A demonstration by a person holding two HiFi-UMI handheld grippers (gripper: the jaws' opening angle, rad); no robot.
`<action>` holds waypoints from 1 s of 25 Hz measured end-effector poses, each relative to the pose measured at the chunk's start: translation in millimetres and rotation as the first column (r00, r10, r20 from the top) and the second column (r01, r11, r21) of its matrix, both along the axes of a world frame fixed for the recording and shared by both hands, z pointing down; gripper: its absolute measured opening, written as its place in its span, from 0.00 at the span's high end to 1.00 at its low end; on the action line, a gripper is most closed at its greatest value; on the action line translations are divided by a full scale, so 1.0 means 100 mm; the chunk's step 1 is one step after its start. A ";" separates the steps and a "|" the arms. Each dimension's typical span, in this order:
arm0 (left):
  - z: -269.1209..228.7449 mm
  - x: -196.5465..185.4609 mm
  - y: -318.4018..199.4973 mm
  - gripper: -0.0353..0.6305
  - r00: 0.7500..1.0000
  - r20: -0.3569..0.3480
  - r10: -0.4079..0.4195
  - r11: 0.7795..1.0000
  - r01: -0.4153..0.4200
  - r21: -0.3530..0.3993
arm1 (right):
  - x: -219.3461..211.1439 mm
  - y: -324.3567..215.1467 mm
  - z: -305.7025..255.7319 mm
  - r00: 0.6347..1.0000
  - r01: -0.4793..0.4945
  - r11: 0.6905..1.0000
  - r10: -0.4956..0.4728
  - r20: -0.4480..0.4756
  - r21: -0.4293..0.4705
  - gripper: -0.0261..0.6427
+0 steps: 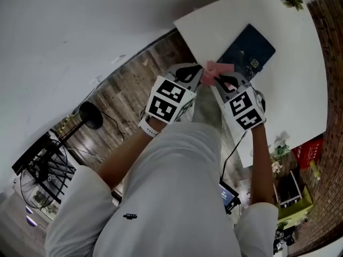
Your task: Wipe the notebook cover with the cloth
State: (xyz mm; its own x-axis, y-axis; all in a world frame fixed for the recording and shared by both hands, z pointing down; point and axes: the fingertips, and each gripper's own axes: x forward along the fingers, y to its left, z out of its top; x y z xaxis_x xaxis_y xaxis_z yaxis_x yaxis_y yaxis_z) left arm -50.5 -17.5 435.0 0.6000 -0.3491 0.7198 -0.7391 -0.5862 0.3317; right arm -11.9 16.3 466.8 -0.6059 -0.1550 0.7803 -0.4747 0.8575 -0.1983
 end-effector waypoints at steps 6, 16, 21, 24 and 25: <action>-0.32 -0.06 -0.05 0.92 0.999 -0.033 -0.006 0.999 0.007 0.053 | 0.17 -0.14 -0.53 0.974 -0.224 0.970 0.219 0.066 0.097 0.93; -0.98 -0.13 -0.18 0.92 0.994 -0.112 0.002 0.985 0.018 0.172 | 0.64 -0.22 -1.34 0.862 -0.506 0.816 0.485 0.146 0.280 0.93; -1.38 -0.16 -0.32 0.92 0.988 -0.153 -0.008 0.966 0.047 0.254 | 0.96 -0.21 -1.74 0.787 -0.615 0.709 0.579 0.213 0.344 0.93; -1.58 -0.14 -0.40 0.92 0.984 -0.178 0.005 0.950 0.051 0.309 | 1.13 -0.19 -1.97 0.761 -0.644 0.658 0.604 0.237 0.390 0.93; -1.63 -0.14 -0.42 0.92 0.983 -0.182 0.012 0.944 0.048 0.325 | 1.17 -0.18 -2.05 0.750 -0.655 0.639 0.613 0.249 0.403 0.93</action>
